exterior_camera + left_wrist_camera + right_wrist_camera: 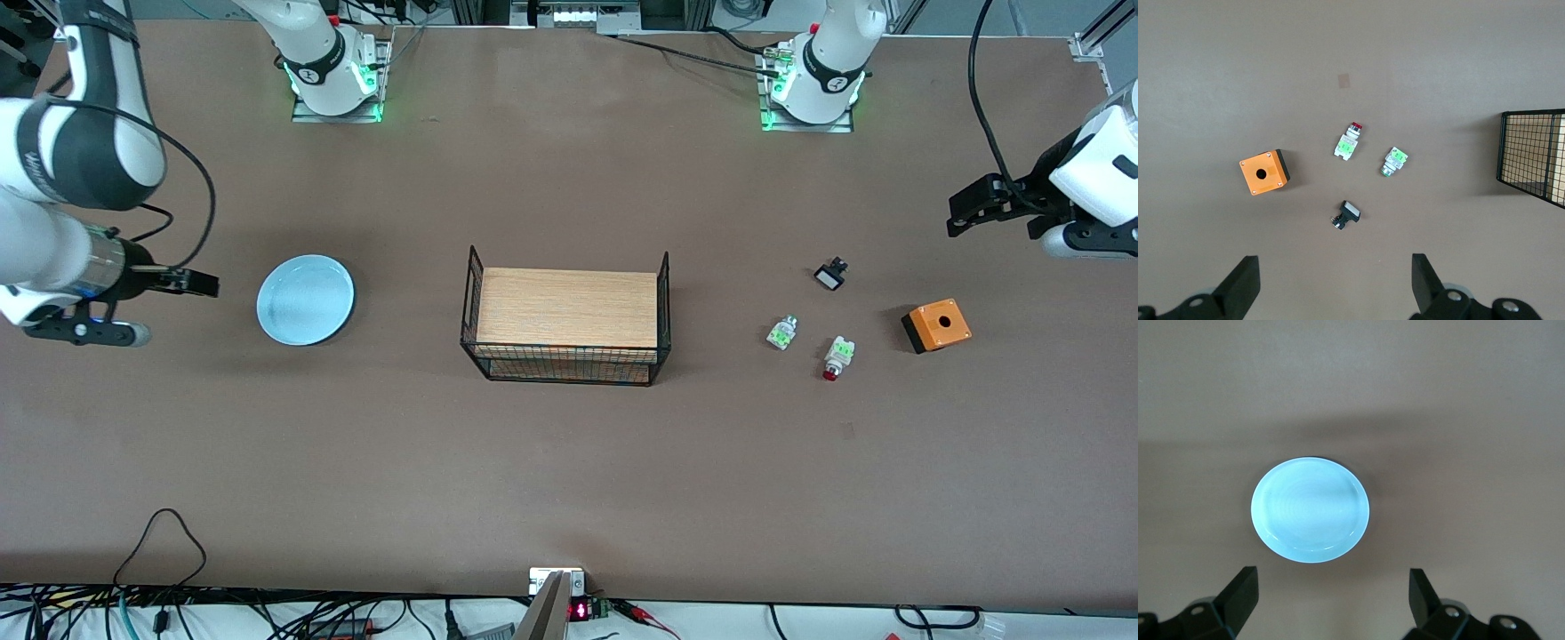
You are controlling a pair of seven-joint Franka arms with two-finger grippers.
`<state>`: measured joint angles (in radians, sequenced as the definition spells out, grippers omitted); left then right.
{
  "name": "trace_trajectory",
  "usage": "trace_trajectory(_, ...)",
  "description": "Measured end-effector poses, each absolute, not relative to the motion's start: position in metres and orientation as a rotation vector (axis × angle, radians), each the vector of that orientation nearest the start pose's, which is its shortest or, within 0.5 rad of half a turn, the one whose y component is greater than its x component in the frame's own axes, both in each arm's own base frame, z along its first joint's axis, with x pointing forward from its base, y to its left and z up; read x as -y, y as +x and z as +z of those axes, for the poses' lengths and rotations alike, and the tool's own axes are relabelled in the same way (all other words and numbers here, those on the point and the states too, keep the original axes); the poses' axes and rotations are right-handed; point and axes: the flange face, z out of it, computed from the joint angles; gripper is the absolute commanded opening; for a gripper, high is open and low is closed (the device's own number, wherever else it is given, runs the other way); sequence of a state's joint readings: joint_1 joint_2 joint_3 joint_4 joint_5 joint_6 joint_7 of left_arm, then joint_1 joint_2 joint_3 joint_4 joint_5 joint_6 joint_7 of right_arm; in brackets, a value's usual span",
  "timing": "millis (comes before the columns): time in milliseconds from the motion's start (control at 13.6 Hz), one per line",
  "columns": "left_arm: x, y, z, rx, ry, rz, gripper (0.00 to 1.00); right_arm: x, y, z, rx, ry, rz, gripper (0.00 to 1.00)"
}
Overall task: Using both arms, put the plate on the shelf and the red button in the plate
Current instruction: 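Move the right gripper toward the light blue plate, then lower the right gripper to the plate rim and grasp it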
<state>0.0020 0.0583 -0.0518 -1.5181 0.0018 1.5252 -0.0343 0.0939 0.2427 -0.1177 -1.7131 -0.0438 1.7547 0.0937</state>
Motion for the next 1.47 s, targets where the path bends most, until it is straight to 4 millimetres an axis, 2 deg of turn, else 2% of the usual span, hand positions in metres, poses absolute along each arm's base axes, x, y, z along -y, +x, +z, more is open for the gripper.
trace_trajectory(147, 0.027, 0.567, 0.613, -0.024, -3.14, 0.08, 1.0, 0.021, 0.604, 0.415, -0.189, -3.198, 0.305, 1.0)
trace_trajectory(442, 0.029, 0.565, 0.612, -0.029, -3.138, 0.107, 1.0, 0.053, 0.581, 0.343, -0.261, -3.188, 0.278, 1.0)
trace_trajectory(736, 0.033, 0.563, 0.612, -0.041, -3.137, 0.117, 1.0, 0.056, 0.544, 0.272, -0.261, -3.187, 0.19, 1.0)
trace_trajectory(883, 0.033, 0.563, 0.611, -0.041, -3.137, 0.119, 1.0, 0.056, 0.523, 0.245, -0.215, -3.186, 0.18, 1.0)
trace_trajectory(1177, 0.028, 0.564, 0.611, -0.028, -3.137, 0.121, 1.0, 0.075, 0.495, 0.218, -0.23, -3.18, 0.15, 0.93)
trace_trajectory(1472, 0.028, 0.564, 0.611, -0.027, -3.137, 0.121, 1.0, 0.083, 0.488, 0.199, -0.247, -3.18, 0.148, 0.82)
